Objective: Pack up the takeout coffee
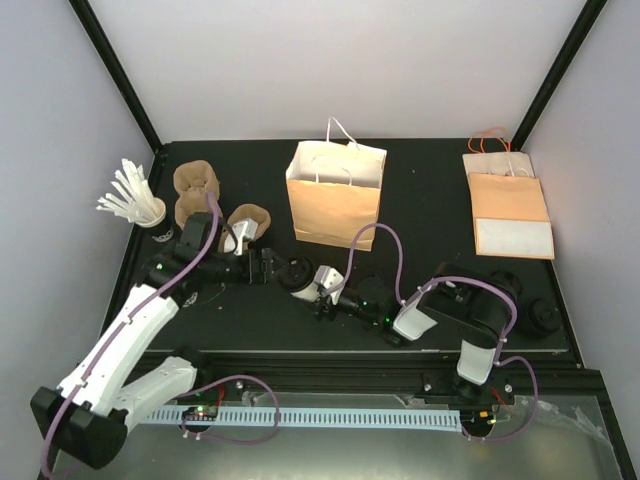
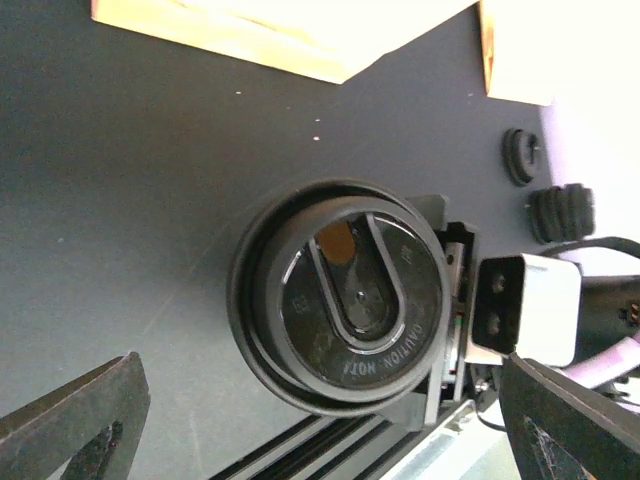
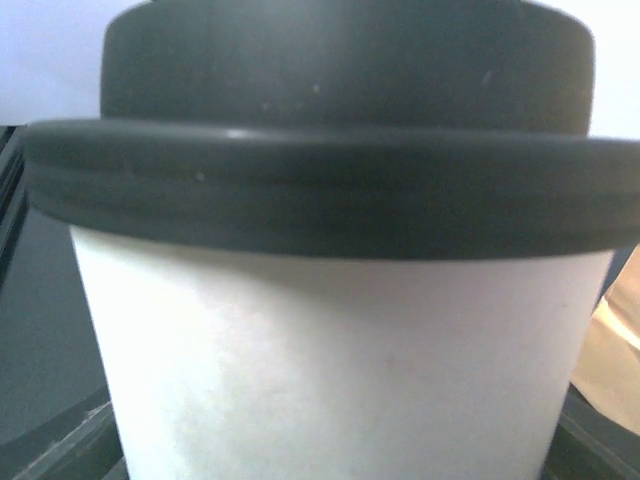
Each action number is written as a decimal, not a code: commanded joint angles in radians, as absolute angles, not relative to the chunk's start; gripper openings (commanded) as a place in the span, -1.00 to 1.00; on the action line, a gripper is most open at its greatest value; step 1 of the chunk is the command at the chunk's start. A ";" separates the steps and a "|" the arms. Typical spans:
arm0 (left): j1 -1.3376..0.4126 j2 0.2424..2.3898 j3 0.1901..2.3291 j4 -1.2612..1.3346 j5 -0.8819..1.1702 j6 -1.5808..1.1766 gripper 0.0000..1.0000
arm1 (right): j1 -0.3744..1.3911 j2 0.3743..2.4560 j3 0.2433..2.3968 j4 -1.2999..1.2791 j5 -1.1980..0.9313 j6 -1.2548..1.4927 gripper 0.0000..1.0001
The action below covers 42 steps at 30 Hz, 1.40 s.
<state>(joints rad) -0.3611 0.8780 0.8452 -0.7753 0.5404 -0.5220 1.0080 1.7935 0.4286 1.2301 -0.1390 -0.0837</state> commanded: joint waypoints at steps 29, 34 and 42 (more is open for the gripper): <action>-0.658 1.269 1.213 -1.015 0.228 -0.569 0.97 | 1.018 1.862 0.444 1.430 -0.140 -0.174 0.67; -0.662 1.275 1.213 -1.008 0.215 -0.576 0.81 | 1.022 1.865 0.446 1.433 -0.137 -0.171 0.69; -0.667 1.312 1.205 -1.016 0.182 -0.580 0.47 | 1.023 1.859 0.449 1.427 -0.123 -0.169 0.73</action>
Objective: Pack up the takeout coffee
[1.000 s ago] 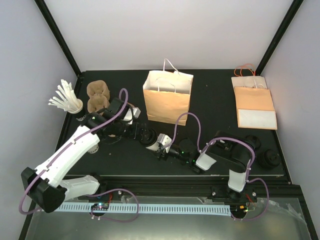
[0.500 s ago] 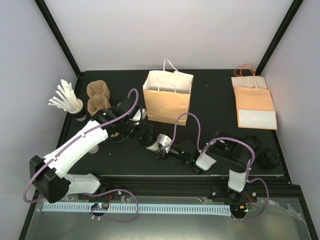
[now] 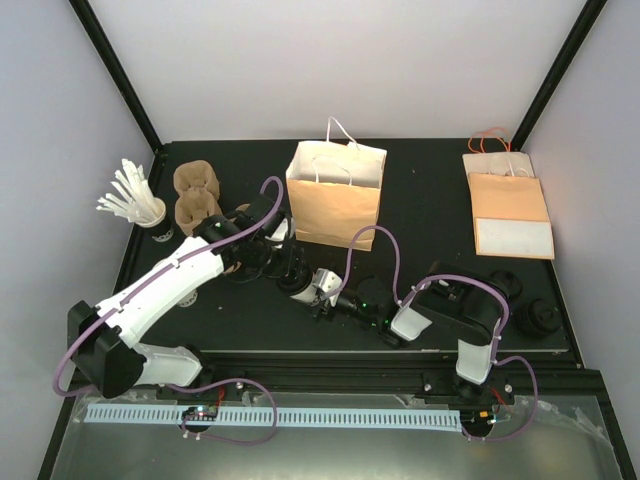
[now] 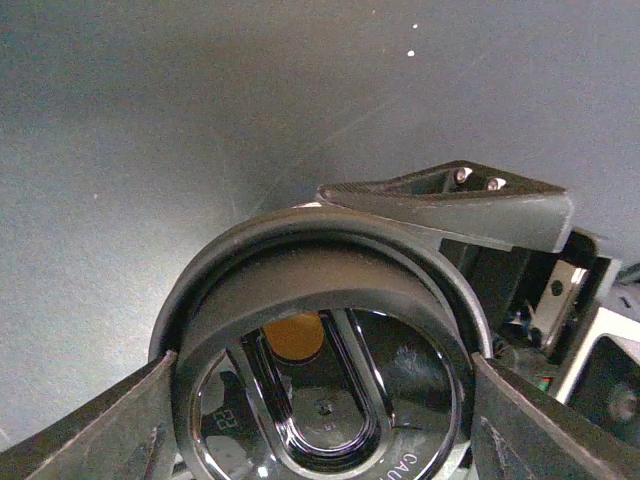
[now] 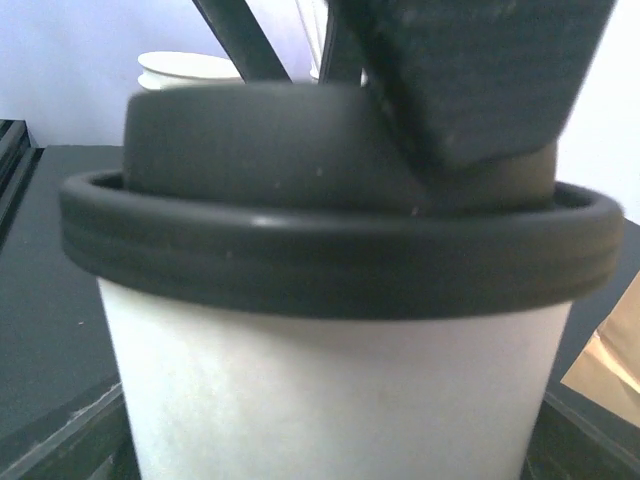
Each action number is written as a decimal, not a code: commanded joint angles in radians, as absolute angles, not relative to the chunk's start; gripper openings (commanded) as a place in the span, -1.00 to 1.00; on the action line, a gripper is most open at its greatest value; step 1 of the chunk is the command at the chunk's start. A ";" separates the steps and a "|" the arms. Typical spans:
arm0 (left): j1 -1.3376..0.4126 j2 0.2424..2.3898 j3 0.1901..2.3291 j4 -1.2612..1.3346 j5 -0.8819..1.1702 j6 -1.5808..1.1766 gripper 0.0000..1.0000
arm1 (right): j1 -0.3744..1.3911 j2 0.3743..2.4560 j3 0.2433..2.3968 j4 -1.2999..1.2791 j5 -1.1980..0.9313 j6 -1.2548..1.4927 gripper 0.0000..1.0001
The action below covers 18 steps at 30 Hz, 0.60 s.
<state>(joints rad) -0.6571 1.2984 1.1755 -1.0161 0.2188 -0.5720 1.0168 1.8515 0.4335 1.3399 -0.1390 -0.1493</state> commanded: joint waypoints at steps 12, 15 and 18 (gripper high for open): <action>-0.702 1.362 1.263 -1.080 0.075 -0.483 0.34 | 1.025 1.804 0.377 1.418 -0.117 -0.129 1.00; -0.725 1.401 1.279 -1.095 0.036 -0.442 0.38 | 1.025 1.733 0.319 1.359 -0.120 -0.101 1.00; -0.748 1.426 1.279 -1.087 0.007 -0.401 0.41 | 1.022 1.619 0.249 1.258 -0.110 -0.044 1.00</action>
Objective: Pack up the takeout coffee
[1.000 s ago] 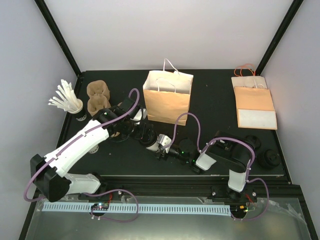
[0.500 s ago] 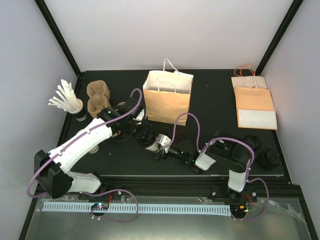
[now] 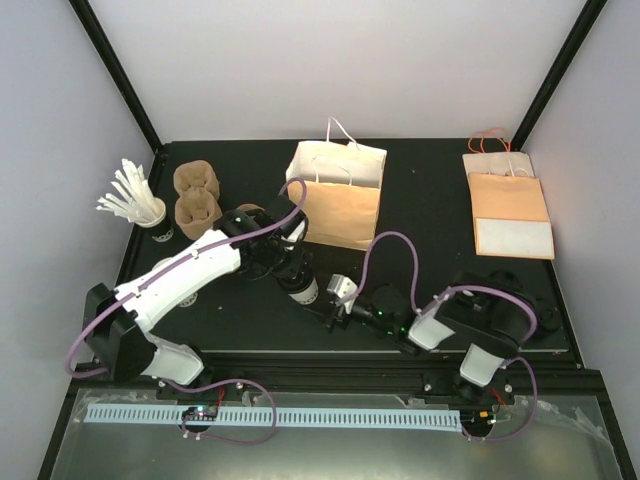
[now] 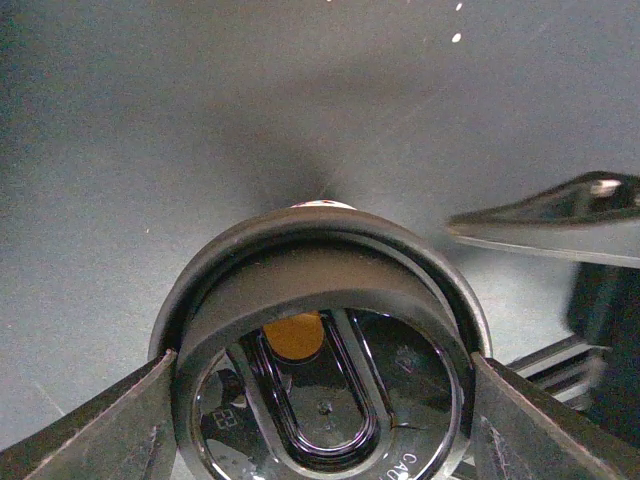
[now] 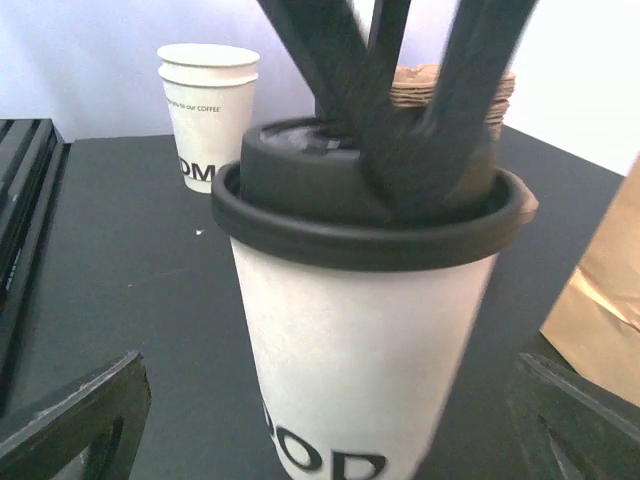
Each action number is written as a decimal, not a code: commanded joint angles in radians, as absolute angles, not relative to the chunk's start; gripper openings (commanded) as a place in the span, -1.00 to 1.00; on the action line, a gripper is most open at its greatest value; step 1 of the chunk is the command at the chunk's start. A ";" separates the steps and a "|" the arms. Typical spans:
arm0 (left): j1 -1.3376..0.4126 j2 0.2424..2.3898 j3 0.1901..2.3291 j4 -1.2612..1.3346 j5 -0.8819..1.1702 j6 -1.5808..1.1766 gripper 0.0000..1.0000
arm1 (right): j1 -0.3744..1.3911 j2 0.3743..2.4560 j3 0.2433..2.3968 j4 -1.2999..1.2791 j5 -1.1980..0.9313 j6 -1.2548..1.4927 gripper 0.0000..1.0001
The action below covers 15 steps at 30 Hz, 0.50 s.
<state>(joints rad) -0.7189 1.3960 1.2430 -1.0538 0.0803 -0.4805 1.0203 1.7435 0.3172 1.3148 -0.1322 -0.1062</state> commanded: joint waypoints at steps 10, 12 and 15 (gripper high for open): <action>-0.849 1.457 1.264 -1.018 0.008 -0.234 0.41 | 0.794 1.069 0.200 0.563 -0.342 0.407 1.00; -0.886 1.459 1.249 -0.983 0.024 -0.203 0.42 | 0.717 1.005 0.223 0.431 -0.387 0.507 1.00; -0.976 1.499 1.255 -0.970 -0.012 -0.148 0.44 | 0.679 0.936 0.275 0.228 -0.444 0.567 0.96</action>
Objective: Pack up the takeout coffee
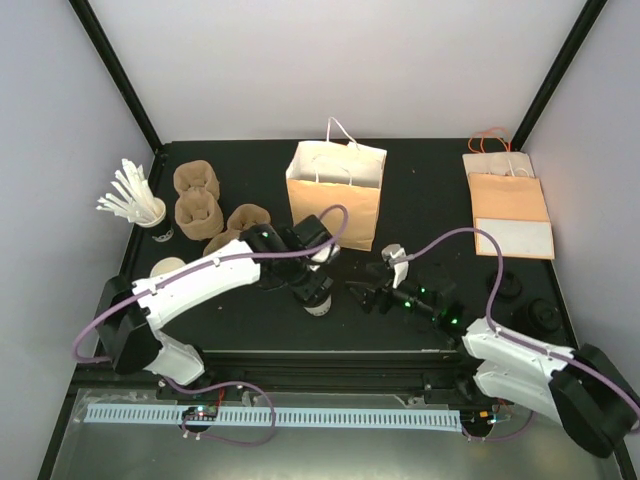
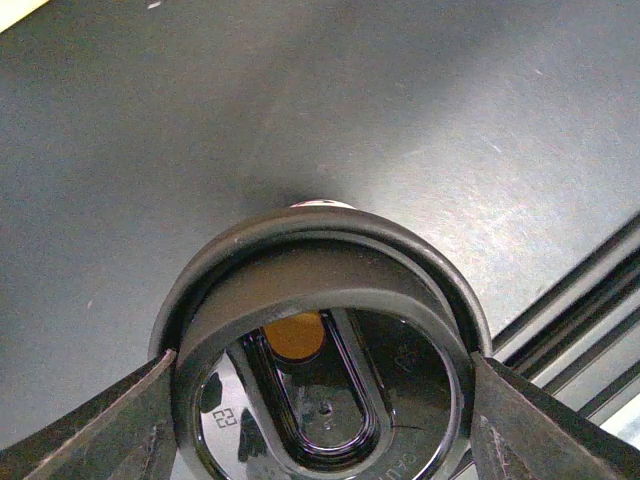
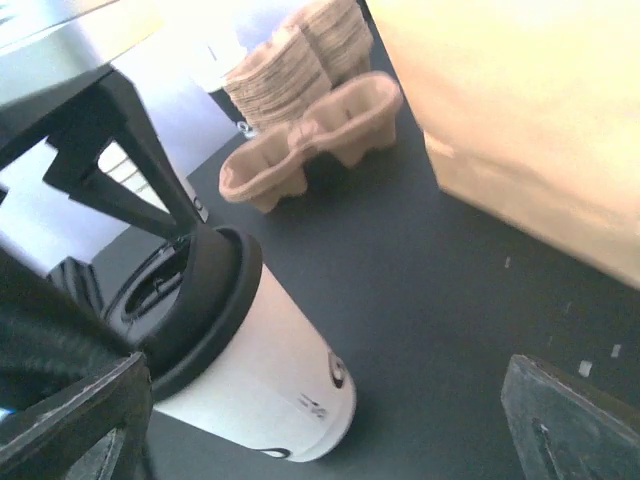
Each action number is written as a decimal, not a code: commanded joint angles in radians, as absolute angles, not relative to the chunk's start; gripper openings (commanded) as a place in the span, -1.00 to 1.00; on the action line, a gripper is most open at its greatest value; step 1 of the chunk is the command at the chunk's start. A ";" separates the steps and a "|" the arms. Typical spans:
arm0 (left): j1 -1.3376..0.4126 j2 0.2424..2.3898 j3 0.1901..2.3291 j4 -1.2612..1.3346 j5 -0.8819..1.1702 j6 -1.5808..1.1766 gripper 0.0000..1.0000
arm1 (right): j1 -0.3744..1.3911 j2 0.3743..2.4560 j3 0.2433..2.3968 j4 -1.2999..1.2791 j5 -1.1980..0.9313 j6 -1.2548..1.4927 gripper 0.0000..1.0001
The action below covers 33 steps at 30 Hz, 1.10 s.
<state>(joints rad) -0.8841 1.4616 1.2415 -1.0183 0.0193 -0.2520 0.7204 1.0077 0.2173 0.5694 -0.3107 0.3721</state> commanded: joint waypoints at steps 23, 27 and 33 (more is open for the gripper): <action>-1.056 1.526 1.343 -1.018 -0.083 -0.127 0.97 | 0.591 0.882 0.343 -0.004 -0.589 0.772 0.70; -1.027 1.438 1.335 -1.002 -0.051 -0.175 0.97 | 0.591 0.911 0.391 -0.019 -0.607 0.781 0.60; -0.841 1.186 1.115 -0.859 0.132 -0.409 0.52 | 0.591 0.964 0.436 0.005 -0.597 0.814 0.29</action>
<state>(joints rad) -0.9558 1.3380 1.2385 -0.9421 0.0040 -0.2253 0.5930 0.9401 0.4053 0.0002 -0.5846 0.7918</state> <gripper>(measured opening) 0.848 0.683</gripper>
